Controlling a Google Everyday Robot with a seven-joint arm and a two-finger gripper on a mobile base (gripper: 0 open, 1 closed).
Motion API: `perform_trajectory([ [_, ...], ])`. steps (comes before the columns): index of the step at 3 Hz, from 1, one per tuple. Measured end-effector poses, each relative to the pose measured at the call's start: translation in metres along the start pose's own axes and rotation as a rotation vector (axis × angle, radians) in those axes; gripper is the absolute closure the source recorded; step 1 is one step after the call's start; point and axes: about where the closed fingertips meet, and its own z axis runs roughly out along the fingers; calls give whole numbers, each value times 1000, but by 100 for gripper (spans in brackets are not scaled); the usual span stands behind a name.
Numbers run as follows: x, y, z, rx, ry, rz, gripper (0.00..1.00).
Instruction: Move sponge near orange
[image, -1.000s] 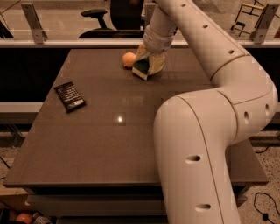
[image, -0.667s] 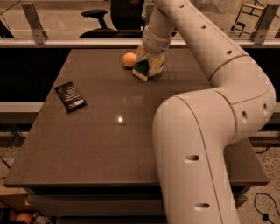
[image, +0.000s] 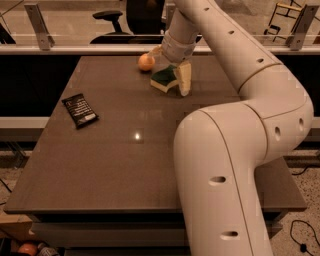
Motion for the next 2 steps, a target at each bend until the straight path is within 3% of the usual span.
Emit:
perform_trajectory([
  [1,1,1,-4,7,16,3,0],
  [2,-1,17,-42,-4,102,21,0],
])
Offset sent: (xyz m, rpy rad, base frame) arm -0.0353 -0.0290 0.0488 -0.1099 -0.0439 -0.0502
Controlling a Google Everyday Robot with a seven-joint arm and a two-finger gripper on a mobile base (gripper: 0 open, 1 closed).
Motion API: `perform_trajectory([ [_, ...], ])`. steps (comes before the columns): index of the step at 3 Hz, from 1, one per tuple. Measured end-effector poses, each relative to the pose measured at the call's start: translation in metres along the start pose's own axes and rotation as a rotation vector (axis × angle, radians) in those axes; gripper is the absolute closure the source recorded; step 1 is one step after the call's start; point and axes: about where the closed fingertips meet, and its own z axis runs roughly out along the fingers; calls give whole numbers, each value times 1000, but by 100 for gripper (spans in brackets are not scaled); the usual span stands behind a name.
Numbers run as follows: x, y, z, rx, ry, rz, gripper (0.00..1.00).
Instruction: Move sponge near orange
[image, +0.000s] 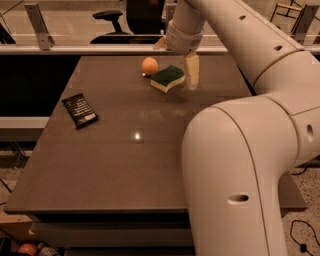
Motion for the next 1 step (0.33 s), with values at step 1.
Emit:
perform_trajectory([
  [1,0,0,0,0,0,0,0],
])
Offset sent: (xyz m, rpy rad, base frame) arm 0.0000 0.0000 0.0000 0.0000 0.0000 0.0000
